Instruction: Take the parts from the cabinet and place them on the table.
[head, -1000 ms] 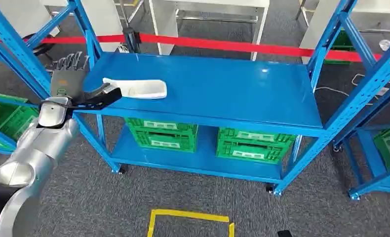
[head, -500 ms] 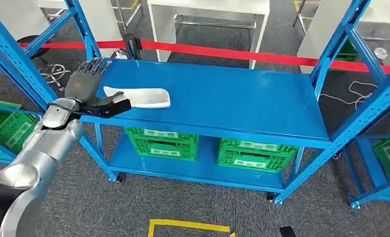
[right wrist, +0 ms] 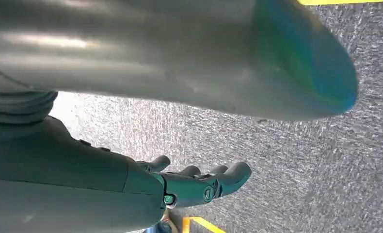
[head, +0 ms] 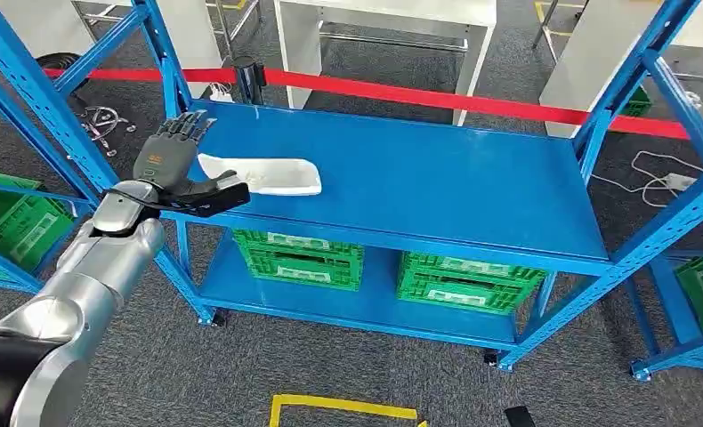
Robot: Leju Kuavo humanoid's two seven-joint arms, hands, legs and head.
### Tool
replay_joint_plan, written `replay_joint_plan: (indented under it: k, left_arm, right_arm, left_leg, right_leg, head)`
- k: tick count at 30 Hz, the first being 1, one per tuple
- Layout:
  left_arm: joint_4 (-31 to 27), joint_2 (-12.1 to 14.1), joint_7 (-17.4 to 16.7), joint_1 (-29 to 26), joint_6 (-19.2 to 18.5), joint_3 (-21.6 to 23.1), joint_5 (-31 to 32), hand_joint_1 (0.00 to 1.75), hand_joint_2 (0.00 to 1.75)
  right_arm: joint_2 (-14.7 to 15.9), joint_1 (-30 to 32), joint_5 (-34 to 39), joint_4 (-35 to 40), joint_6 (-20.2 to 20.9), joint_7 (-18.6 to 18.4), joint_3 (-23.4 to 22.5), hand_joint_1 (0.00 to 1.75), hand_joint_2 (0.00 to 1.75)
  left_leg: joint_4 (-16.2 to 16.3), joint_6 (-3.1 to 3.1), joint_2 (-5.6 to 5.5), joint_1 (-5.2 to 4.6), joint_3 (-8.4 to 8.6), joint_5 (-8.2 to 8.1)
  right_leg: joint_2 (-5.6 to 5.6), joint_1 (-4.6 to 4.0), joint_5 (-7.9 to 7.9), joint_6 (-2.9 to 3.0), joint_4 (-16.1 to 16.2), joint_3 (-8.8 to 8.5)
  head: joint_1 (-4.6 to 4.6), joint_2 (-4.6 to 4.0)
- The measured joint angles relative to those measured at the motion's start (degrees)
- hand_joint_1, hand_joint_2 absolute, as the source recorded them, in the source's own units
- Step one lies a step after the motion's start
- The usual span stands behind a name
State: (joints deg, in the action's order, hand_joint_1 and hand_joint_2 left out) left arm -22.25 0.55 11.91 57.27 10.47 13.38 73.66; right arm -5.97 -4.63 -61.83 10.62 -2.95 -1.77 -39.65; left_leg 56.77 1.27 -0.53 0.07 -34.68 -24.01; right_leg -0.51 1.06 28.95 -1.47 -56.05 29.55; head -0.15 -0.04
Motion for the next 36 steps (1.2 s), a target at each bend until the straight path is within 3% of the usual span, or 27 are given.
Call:
replay_joint_plan:
  k: [2,4,5,6,7,9,10,14,16,17,19,20,21,22,23,25,27,29,34,36]
  left_arm:
    - [0.0,-0.2,-0.4,-0.1,0.0,0.2,0.1,0.0,0.0]
    - [0.1,-0.4,-0.5,-0.4,0.0,0.4,0.2,0.0,0.0]
    - [0.1,-0.5,-0.5,-0.7,0.0,0.5,0.2,0.0,0.0]
    - [0.1,-0.7,-0.7,-1.1,0.0,0.7,0.4,0.0,0.0]
    - [0.2,-0.7,-0.7,-1.3,0.0,0.9,0.4,0.0,0.0]
    - [0.1,-0.9,-0.8,-1.3,0.0,0.9,0.4,0.0,0.0]
    - [0.1,-0.9,-0.9,-1.2,0.0,0.9,0.4,0.0,0.0]
    - [0.1,-1.1,-1.2,-1.2,-0.1,1.0,0.6,0.0,0.0]
    - [0.0,-1.2,-1.5,-1.2,-0.1,1.1,0.7,0.0,0.0]
    - [0.0,-1.3,-1.6,-1.1,-0.1,1.2,0.7,0.0,0.0]
    - [0.1,-1.3,-1.6,-1.4,-0.1,1.3,0.7,0.0,0.0]
    - [0.2,-1.3,-1.6,-1.7,-0.1,1.3,0.7,0.0,0.0]
    - [0.2,-1.3,-1.6,-1.9,-0.1,1.3,0.7,0.0,0.0]
    - [0.3,-1.3,-1.6,-2.0,-0.1,1.3,0.7,0.0,0.0]
    - [0.3,-1.3,-1.6,-2.0,-0.1,1.3,0.7,0.0,0.0]
    - [0.3,-1.3,-1.4,-1.9,0.0,1.3,0.7,0.0,0.0]
    - [0.4,-1.3,-0.9,-1.9,0.2,1.3,0.6,0.0,0.0]
    - [0.4,-1.5,-0.7,-1.9,0.2,1.3,0.6,0.0,0.0]
    - [0.5,-1.6,0.2,-2.0,-0.1,1.4,0.6,0.0,0.0]
    - [0.7,-1.6,1.5,-2.0,-1.9,1.4,0.5,0.0,0.0]
  right_arm:
    - [0.0,-0.3,0.0,0.0,0.2,0.0,0.0,0.0,0.0]
    - [0.0,-0.2,0.0,0.0,0.3,-0.2,0.0,0.0,0.0]
    - [0.0,-0.1,0.0,0.0,0.4,-0.2,0.0,0.0,0.0]
    - [0.0,-0.1,0.0,0.0,0.4,-0.2,0.0,0.0,0.0]
    - [0.0,-0.2,0.0,0.0,0.4,-0.2,0.0,0.0,0.0]
    - [0.0,-0.2,0.0,0.0,0.4,-0.2,-0.1,0.0,0.0]
    - [0.0,-0.2,0.0,0.0,0.4,-0.2,-0.1,0.0,0.0]
    - [0.0,-0.2,0.1,0.0,0.4,-0.3,-0.2,0.0,0.0]
    - [-0.1,-0.3,0.1,0.0,0.4,-0.2,-0.2,0.0,0.0]
    - [-0.1,-0.3,0.1,0.0,0.4,-0.2,-0.2,0.0,0.0]
    - [-0.1,-0.3,0.1,0.0,0.4,-0.1,-0.2,0.0,0.0]
    - [-0.1,-0.2,0.1,0.0,0.4,-0.1,-0.2,0.0,0.0]
    - [-0.1,-0.1,0.1,0.0,0.4,-0.1,-0.2,0.0,0.0]
    - [-0.1,-0.1,0.1,0.0,0.5,-0.1,-0.2,0.0,0.0]
    - [-0.1,-0.1,0.1,0.0,0.5,-0.1,-0.2,0.0,0.0]
    - [-0.2,-0.1,0.0,0.0,0.5,-0.1,-0.2,0.0,0.0]
    - [-0.4,-0.2,0.0,0.0,0.6,-0.1,-0.3,0.0,0.0]
    - [-0.3,-0.2,0.0,0.0,0.6,-0.2,-0.3,0.0,0.0]
    - [-0.3,-0.2,0.0,0.0,0.5,-0.2,-0.7,0.0,0.0]
    - [-0.1,-0.2,-0.2,0.0,0.5,0.0,-1.0,0.0,0.0]
  left_leg:
    - [-0.3,0.42,0.2,-0.05,0.54,-0.21]
    - [-0.2,0.55,0.21,-0.2,0.57,-0.49]
    - [-0.1,0.47,0.11,-0.21,0.6,-0.59]
    - [0.1,0.21,-0.08,-0.15,0.74,-0.88]
    - [0.4,-0.07,-0.2,-0.05,0.92,-1.19]
    - [1.4,-0.8,-0.36,0.32,1.23,-2.2]
    - [1.9,-1.39,-0.36,0.28,1.12,-2.82]
    - [1.7,-2.9,-0.65,0.17,1.28,-3.2]
    - [3.1,-3.59,-0.15,0.22,0.81,-4.02]
    - [6.4,-3.84,0.06,0.23,-0.82,-5.34]
    - [15.8,-4.14,0.16,0.29,-6.2,-8.52]
    - [19.4,-4.13,0.16,0.28,-8.73,-9.11]
    - [20.2,-3.99,0.16,0.28,-9.98,-8.18]
    - [18.5,-3.7,0.16,0.23,-9.78,-5.91]
    - [14.4,-3.23,0.16,0.09,-8.41,-2.69]
    - [3.8,-1.9,0.14,-0.6,-4.57,3.38]
    - [2.5,-1.49,0.22,-1.0,-2.99,2.13]
    - [1.8,-2.15,0.12,-0.88,-2.79,1.47]
    - [1.7,-1.71,-0.02,-0.86,-2.61,0.92]
    - [1.6,-1.53,-0.01,-0.86,-2.55,0.79]
  right_leg:
    - [0.2,-0.01,2.87,0.09,-6.0,3.05]
    - [0.29,0.01,6.92,0.08,-16.7,9.29]
    - [0.39,0.01,7.35,0.11,-19.6,11.26]
    - [0.4,0.08,5.85,0.16,-19.7,12.33]
    - [0.39,0.18,3.47,0.16,-17.0,11.57]
    - [0.36,0.51,-2.78,0.02,-6.7,7.37]
    - [0.49,0.57,-2.64,-0.14,-4.0,6.1]
    - [0.8,-0.09,-1.94,1.89,-3.9,5.99]
    - [0.78,0.36,-1.72,2.91,-3.6,5.14]
    - [0.77,0.35,-1.42,3.35,-3.6,4.79]
    - [0.8,0.25,-0.75,3.73,-3.6,4.09]
    - [0.83,0.17,-0.37,3.79,-3.6,3.68]
    - [0.87,0.1,0.07,3.83,-3.6,3.19]
    - [0.89,-0.02,0.5,3.83,-3.6,2.59]
    - [0.91,-0.16,0.98,3.78,-3.6,1.89]
    - [0.92,-0.19,1.94,3.54,-3.5,0.62]
    - [0.95,-0.15,2.22,2.89,-3.4,0.65]
    - [0.83,-0.36,2.32,2.82,-3.3,0.69]
    - [0.64,-0.47,2.51,2.56,-2.2,-0.18]
    - [0.64,-0.47,2.51,2.54,-1.9,-0.34]
  head:
    - [0.09,0.0]
    - [0.07,0.0]
    - [0.07,0.0]
    - [0.07,0.0]
    - [0.07,0.0]
    - [0.09,0.0]
    - [0.07,0.0]
    - [0.18,0.0]
    - [-0.02,0.0]
    - [-0.2,0.0]
    - [-0.15,0.0]
    - [-0.18,0.0]
    - [-0.15,0.0]
    - [-0.15,0.0]
    - [-0.18,0.0]
    - [-0.15,0.0]
    - [-0.07,0.0]
    - [0.04,0.0]
    - [0.07,0.0]
    - [0.04,0.0]
